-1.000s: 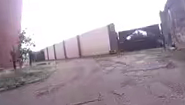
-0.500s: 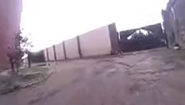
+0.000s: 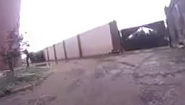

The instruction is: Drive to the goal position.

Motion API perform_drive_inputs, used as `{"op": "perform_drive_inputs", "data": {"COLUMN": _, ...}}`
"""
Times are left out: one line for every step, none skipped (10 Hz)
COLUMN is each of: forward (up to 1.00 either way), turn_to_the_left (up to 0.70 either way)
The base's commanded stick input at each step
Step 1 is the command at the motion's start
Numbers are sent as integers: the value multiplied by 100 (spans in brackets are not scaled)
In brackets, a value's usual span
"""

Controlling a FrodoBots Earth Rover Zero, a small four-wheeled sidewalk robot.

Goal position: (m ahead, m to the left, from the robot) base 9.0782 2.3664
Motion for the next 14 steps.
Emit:
{"op": "perform_drive_inputs", "data": {"forward": 70, "turn_to_the_left": -24}}
{"op": "perform_drive_inputs", "data": {"forward": 70, "turn_to_the_left": -35}}
{"op": "perform_drive_inputs", "data": {"forward": 70, "turn_to_the_left": -35}}
{"op": "perform_drive_inputs", "data": {"forward": 70, "turn_to_the_left": -15}}
{"op": "perform_drive_inputs", "data": {"forward": 70, "turn_to_the_left": 0}}
{"op": "perform_drive_inputs", "data": {"forward": 70, "turn_to_the_left": 0}}
{"op": "perform_drive_inputs", "data": {"forward": 70, "turn_to_the_left": 0}}
{"op": "perform_drive_inputs", "data": {"forward": 70, "turn_to_the_left": 0}}
{"op": "perform_drive_inputs", "data": {"forward": 70, "turn_to_the_left": 0}}
{"op": "perform_drive_inputs", "data": {"forward": 70, "turn_to_the_left": 0}}
{"op": "perform_drive_inputs", "data": {"forward": 70, "turn_to_the_left": 0}}
{"op": "perform_drive_inputs", "data": {"forward": 70, "turn_to_the_left": 0}}
{"op": "perform_drive_inputs", "data": {"forward": 70, "turn_to_the_left": 0}}
{"op": "perform_drive_inputs", "data": {"forward": 70, "turn_to_the_left": 0}}
